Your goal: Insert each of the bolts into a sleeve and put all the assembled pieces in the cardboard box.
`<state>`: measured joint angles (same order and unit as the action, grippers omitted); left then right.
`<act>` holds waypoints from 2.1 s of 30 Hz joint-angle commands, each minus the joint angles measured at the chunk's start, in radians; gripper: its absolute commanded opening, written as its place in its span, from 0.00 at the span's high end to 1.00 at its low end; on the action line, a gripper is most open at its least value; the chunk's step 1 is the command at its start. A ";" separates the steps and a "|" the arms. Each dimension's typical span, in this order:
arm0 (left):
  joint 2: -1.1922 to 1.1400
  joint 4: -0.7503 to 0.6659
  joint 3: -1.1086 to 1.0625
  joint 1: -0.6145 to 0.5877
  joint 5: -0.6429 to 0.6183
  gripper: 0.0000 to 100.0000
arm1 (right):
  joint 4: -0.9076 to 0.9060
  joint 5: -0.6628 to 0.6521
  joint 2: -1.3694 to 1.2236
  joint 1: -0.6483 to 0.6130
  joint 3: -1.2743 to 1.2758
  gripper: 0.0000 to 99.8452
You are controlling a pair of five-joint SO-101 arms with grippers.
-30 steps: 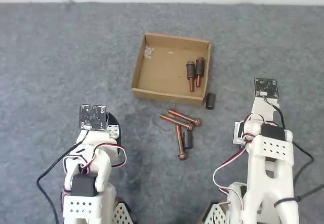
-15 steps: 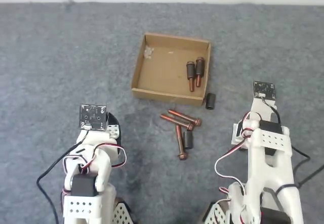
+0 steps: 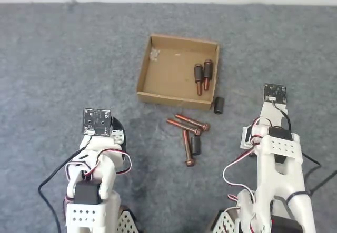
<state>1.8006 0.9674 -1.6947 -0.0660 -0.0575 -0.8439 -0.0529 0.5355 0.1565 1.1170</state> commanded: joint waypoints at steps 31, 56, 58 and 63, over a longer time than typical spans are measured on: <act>0.014 -0.023 0.008 -0.005 -0.005 0.99 | -0.140 0.011 -0.024 0.084 -0.094 0.99; -0.017 0.084 0.196 0.003 -0.110 0.99 | -0.136 0.011 0.166 0.137 -0.006 0.99; -0.092 0.084 0.243 0.003 -0.110 0.99 | -0.136 0.009 0.166 0.137 -0.005 0.99; -0.399 0.083 0.440 0.003 -0.110 0.99 | -0.136 0.009 0.166 0.139 -0.003 0.99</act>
<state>1.5842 1.0487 -1.3955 -0.0660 -0.1588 -0.9989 -0.0529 0.6659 0.2808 1.1185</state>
